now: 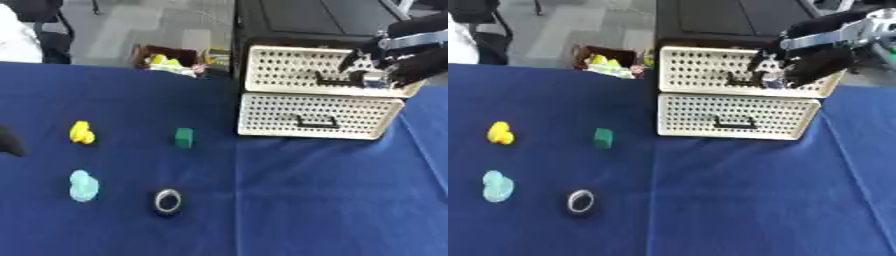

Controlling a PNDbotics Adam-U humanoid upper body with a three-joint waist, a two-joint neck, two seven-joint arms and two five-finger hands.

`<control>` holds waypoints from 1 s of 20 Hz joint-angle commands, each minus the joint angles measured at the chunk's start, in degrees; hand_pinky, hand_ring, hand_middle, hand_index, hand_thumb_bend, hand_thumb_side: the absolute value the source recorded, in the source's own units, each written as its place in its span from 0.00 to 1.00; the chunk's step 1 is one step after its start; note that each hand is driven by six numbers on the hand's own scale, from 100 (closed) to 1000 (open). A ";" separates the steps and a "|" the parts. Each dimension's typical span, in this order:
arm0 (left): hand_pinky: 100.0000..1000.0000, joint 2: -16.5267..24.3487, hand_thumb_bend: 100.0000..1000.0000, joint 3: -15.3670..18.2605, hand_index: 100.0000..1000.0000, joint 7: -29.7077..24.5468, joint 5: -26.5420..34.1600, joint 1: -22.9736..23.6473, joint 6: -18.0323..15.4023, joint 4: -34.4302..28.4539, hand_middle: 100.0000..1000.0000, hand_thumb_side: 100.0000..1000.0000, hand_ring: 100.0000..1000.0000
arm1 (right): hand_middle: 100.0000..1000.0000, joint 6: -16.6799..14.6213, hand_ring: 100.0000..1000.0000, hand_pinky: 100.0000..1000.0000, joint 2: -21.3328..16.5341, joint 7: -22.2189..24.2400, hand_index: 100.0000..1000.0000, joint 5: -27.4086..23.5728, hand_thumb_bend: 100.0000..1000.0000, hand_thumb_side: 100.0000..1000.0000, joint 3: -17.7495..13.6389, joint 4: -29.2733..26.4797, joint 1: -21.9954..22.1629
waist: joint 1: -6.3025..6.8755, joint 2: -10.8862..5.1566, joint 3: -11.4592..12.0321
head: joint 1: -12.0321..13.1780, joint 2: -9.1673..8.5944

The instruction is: Pick up objects from table and place into drawer.

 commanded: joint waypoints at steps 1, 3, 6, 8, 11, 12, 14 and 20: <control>0.49 1.12 0.04 -0.08 0.65 -0.03 -0.28 -0.61 0.16 -1.12 0.51 1.00 0.53 | 0.07 0.55 0.29 0.29 -1.12 -0.05 0.92 0.94 0.00 0.95 -0.16 -0.50 -0.82 | 0.10 -0.96 0.11 | -0.21 -0.63; 0.49 1.05 0.04 -0.06 0.65 -0.06 -0.34 -0.61 0.16 -1.12 0.51 1.00 0.53 | 0.07 0.59 0.29 0.29 -0.92 -0.05 0.92 1.21 0.00 0.95 0.22 -0.04 -0.78 | 0.11 -0.88 0.22 | -0.27 -0.68; 0.49 0.96 0.04 -0.05 0.65 -0.09 -0.41 -0.63 0.17 -1.12 0.51 1.00 0.53 | 0.07 0.65 0.29 0.28 -0.47 -0.05 0.92 1.86 0.00 0.95 0.72 1.05 -0.99 | 0.12 -0.78 0.35 | -0.38 -0.76; 0.49 0.90 0.04 -0.04 0.65 -0.13 -0.46 -0.61 0.18 -1.12 0.51 1.00 0.53 | 0.07 0.61 0.29 0.28 -0.19 -0.05 0.92 2.48 0.00 0.95 0.94 1.98 -1.08 | 0.11 -0.69 0.43 | -0.40 -0.83; 0.49 0.82 0.04 -0.01 0.65 -0.14 -0.56 -0.58 0.21 -1.12 0.51 1.00 0.53 | 0.07 0.42 0.29 0.28 0.17 -0.05 0.92 3.46 0.00 0.95 0.96 3.23 -1.20 | 0.14 -0.57 0.49 | -0.44 -0.97; 0.49 0.80 0.04 -0.01 0.65 -0.13 -0.58 -0.57 0.22 -1.12 0.51 1.00 0.53 | 0.07 0.33 0.29 0.28 0.28 -0.05 0.92 3.84 0.00 0.95 0.92 3.60 -1.27 | 0.15 -0.55 0.49 | -0.46 -1.02; 0.49 0.74 0.04 -0.02 0.65 -0.18 -0.63 -0.55 0.24 -1.12 0.51 1.00 0.53 | 0.08 0.11 0.29 0.28 0.52 -0.05 0.93 4.49 0.00 0.95 0.89 4.26 -1.37 | 0.17 -0.47 0.49 | -0.52 -1.14; 0.50 0.64 0.04 -0.02 0.65 -0.30 -0.72 -0.53 0.23 -1.12 0.51 1.00 0.53 | 0.07 -0.66 0.28 0.26 1.17 -0.05 0.92 6.09 0.00 0.95 1.22 5.91 -1.65 | 0.21 -0.33 0.64 | -0.77 -1.41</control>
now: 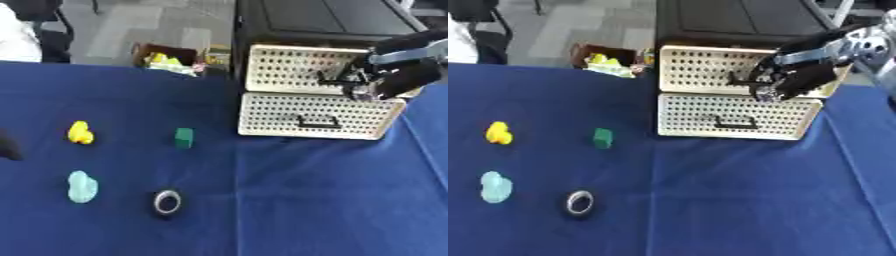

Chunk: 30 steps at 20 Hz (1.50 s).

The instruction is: Pick up objects from table and place into drawer.

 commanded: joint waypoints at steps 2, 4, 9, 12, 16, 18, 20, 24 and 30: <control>0.50 0.67 0.04 0.00 0.65 -0.09 -0.30 -0.47 0.01 -1.12 0.51 1.00 0.53 | 0.07 -0.78 0.28 0.26 -0.70 0.02 0.92 1.06 0.00 0.95 -0.21 1.06 -1.35 | 0.09 -1.01 0.14 | -0.28 -0.73; 0.50 0.65 0.04 0.02 0.65 -0.11 -0.35 -0.46 0.02 -1.12 0.51 1.00 0.53 | 0.07 -1.12 0.28 0.26 -0.61 0.02 0.91 0.90 0.00 0.96 0.02 1.36 -1.27 | 0.11 -0.97 0.14 | -0.31 -0.68; 0.50 0.64 0.04 0.02 0.65 -0.09 -0.33 -0.54 0.10 -1.12 0.51 1.00 0.53 | 0.07 -1.52 0.28 0.25 -0.88 0.02 0.89 -0.37 0.00 0.96 0.60 0.82 -0.84 | 0.09 -0.97 0.08 | -0.30 -0.61; 0.50 0.64 0.04 0.00 0.64 -0.16 -0.32 -0.54 0.19 -1.12 0.51 1.00 0.53 | 0.07 -1.45 0.28 0.25 -1.19 0.02 0.88 -0.68 0.00 0.96 0.80 0.26 -0.54 | 0.07 -0.98 -0.01 | -0.26 -0.55; 0.50 0.68 0.04 0.01 0.64 -0.17 -0.32 -0.57 0.18 -1.12 0.51 1.00 0.53 | 0.07 -1.20 0.28 0.25 -2.01 0.02 0.88 -1.07 0.00 0.96 0.66 -0.80 0.39 | 0.13 -0.96 -0.15 | -0.17 -0.59; 0.50 0.69 0.04 -0.02 0.64 -0.20 -0.29 -0.60 0.17 -1.12 0.51 1.00 0.53 | 0.07 -1.04 0.28 0.25 -2.55 0.02 0.87 -1.24 0.00 0.96 0.54 -1.53 1.01 | 0.12 -0.94 -0.22 | -0.15 -0.61; 0.50 0.67 0.04 -0.02 0.64 -0.22 -0.30 -0.61 0.19 -1.12 0.51 1.00 0.53 | 0.07 -0.84 0.28 0.25 -3.10 0.02 0.87 -1.46 0.00 0.96 0.36 -2.21 1.70 | 0.12 -0.92 -0.25 | -0.14 -0.65; 0.50 0.67 0.04 -0.04 0.64 -0.22 -0.26 -0.66 0.14 -1.12 0.51 1.00 0.53 | 0.07 -0.39 0.28 0.24 -4.13 0.02 0.87 -2.08 0.00 0.97 0.18 -3.73 3.02 | 0.20 -0.88 -0.26 | -0.21 -0.68; 0.50 0.67 0.04 -0.08 0.64 -0.30 -0.27 -0.73 0.20 -1.12 0.51 1.00 0.53 | 0.07 0.62 0.28 0.25 -6.12 0.02 0.87 -3.89 0.00 0.97 -0.31 -7.51 5.16 | 0.25 -0.84 -0.50 | -0.23 -0.69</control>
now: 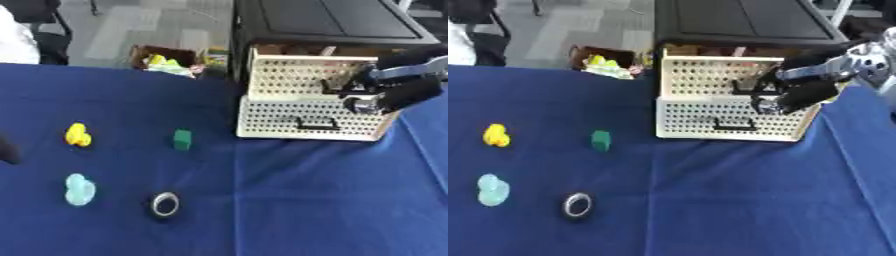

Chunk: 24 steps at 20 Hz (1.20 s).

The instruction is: Pick up objects from table and place into drawer.

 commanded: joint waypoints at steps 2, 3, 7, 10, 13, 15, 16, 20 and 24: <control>0.50 0.68 0.04 -0.09 0.64 -0.14 -0.10 -0.75 0.04 -1.12 0.51 1.00 0.54 | 0.07 1.03 0.28 0.25 -3.85 0.32 0.87 -2.22 0.00 0.98 -0.78 -3.93 1.49 | 0.24 -0.88 -0.32 | -0.04 -0.71; 0.50 0.67 0.04 -0.11 0.64 -0.15 -0.08 -0.78 0.06 -1.12 0.51 1.00 0.54 | 0.07 1.38 0.28 0.25 -4.30 0.32 0.87 -2.73 0.00 0.98 -0.92 -4.93 2.05 | 0.25 -0.88 -0.33 | -0.06 -0.73; 0.50 0.64 0.04 -0.17 0.64 -0.19 0.04 -0.87 0.10 -1.12 0.51 1.00 0.54 | 0.07 2.84 0.28 0.25 -6.11 0.32 0.87 -4.22 0.00 0.99 -1.41 -8.92 4.37 | 0.30 -0.88 -0.26 | -0.16 -0.84; 0.50 0.64 0.04 -0.20 0.64 -0.20 0.13 -0.92 0.05 -1.12 0.51 1.00 0.54 | 0.07 4.13 0.28 0.25 -7.53 0.32 0.87 -4.98 0.00 0.99 -2.26 -11.83 6.31 | 0.32 -0.89 -0.20 | -0.17 -0.94; 0.50 0.58 0.04 -0.27 0.64 -0.27 0.18 -0.94 0.10 -1.12 0.51 1.00 0.54 | 0.07 5.58 0.28 0.25 -8.52 0.32 0.87 -5.82 0.00 1.00 -3.18 -14.07 7.87 | 0.35 -0.90 -0.24 | -0.19 -1.09; 0.50 0.55 0.04 -0.26 0.64 -0.29 0.18 -0.97 0.13 -1.12 0.52 1.00 0.54 | 0.07 6.48 0.28 0.25 -9.08 0.32 0.87 -6.60 0.00 1.00 -3.71 -15.44 8.75 | 0.38 -0.89 -0.25 | -0.23 -1.20; 0.50 0.54 0.04 -0.26 0.64 -0.30 0.19 -0.99 0.12 -1.12 0.52 1.00 0.54 | 0.07 6.94 0.28 0.25 -9.40 0.32 0.87 -7.04 0.00 1.00 -3.97 -16.18 9.21 | 0.40 -0.87 -0.26 | -0.25 -1.20; 0.50 0.47 0.04 -0.28 0.64 -0.39 0.16 -1.04 0.17 -1.12 0.52 1.00 0.54 | 0.07 8.61 0.28 0.25 -10.78 0.32 0.87 -8.79 0.00 1.00 -4.50 -19.44 11.21 | 0.41 -0.71 -0.29 | -0.33 -1.21; 0.50 0.41 0.04 -0.26 0.64 -0.46 0.12 -1.08 0.21 -1.12 0.52 1.00 0.54 | 0.07 9.86 0.28 0.25 -11.98 0.32 0.87 -9.51 0.00 1.00 -4.95 -22.32 13.01 | 0.41 -0.59 -0.23 | -0.41 -1.22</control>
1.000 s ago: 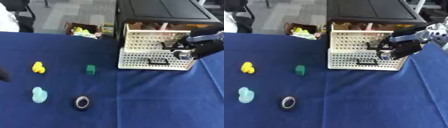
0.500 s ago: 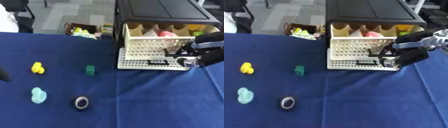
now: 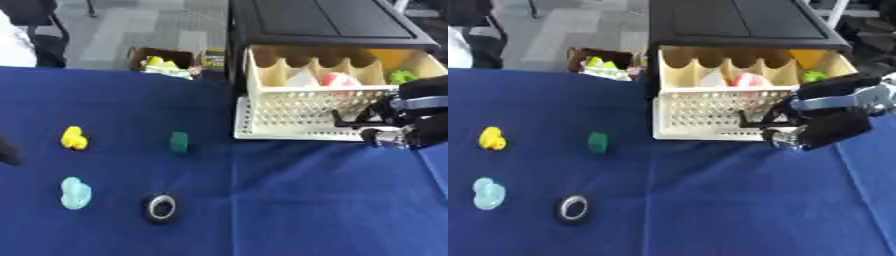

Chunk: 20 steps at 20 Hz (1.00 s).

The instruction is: Pick up objects from table and place into drawer.

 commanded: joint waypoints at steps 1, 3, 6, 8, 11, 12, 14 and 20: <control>0.50 0.45 0.04 0.07 0.64 -0.21 -0.04 -0.61 -0.05 -1.12 0.52 1.00 0.54 | 0.07 0.92 0.28 0.24 -2.75 0.03 0.87 -1.22 0.00 1.00 -0.98 -2.99 0.51 | 0.06 -0.91 0.03 | -0.20 -0.70; 0.50 0.40 0.04 0.05 0.64 -0.25 -0.04 -0.63 -0.05 -1.12 0.52 1.00 0.54 | 0.07 1.28 0.28 0.24 -3.07 0.03 0.87 -1.41 0.00 1.00 -1.08 -3.72 1.23 | 0.07 -0.87 0.07 | -0.27 -0.74; 0.50 0.33 0.04 0.05 0.64 -0.30 -0.07 -0.62 -0.02 -1.12 0.52 1.00 0.54 | 0.07 1.79 0.28 0.24 -3.35 0.03 0.87 -1.90 0.00 1.00 -1.37 -4.50 2.09 | 0.11 -0.81 0.10 | -0.32 -0.74; 0.50 0.28 0.04 0.06 0.64 -0.33 -0.09 -0.62 0.02 -1.12 0.52 1.00 0.54 | 0.07 2.15 0.28 0.24 -3.55 0.03 0.87 -2.42 0.00 1.00 -1.54 -5.08 2.52 | 0.11 -0.76 0.10 | -0.39 -0.73; 0.50 0.21 0.04 0.06 0.64 -0.39 -0.21 -0.62 0.10 -1.12 0.52 1.00 0.54 | 0.07 2.95 0.28 0.24 -3.78 0.03 0.88 -3.24 0.00 1.00 -1.77 -5.76 3.08 | 0.15 -0.69 0.09 | -0.42 -0.77; 0.50 0.19 0.04 0.06 0.64 -0.40 -0.25 -0.62 0.12 -1.12 0.52 1.00 0.54 | 0.07 3.23 0.28 0.24 -3.83 0.03 0.89 -3.48 0.00 1.00 -1.82 -5.95 3.19 | 0.15 -0.68 0.10 | -0.43 -0.77; 0.50 0.13 0.04 0.03 0.64 -0.45 -0.27 -0.60 0.15 -1.12 0.52 1.00 0.54 | 0.06 4.00 0.28 0.24 -3.60 0.03 0.90 -3.63 0.00 1.00 -1.72 -5.91 2.82 | 0.16 -0.69 0.18 | -0.49 -0.71; 0.50 0.10 0.04 0.08 0.64 -0.49 -0.28 -0.45 0.21 -1.12 0.52 1.00 0.54 | 0.06 4.04 0.27 0.24 -1.30 0.03 0.90 -2.73 0.00 1.00 0.16 -2.92 -0.64 | 0.18 -0.84 0.05 | -0.33 -0.53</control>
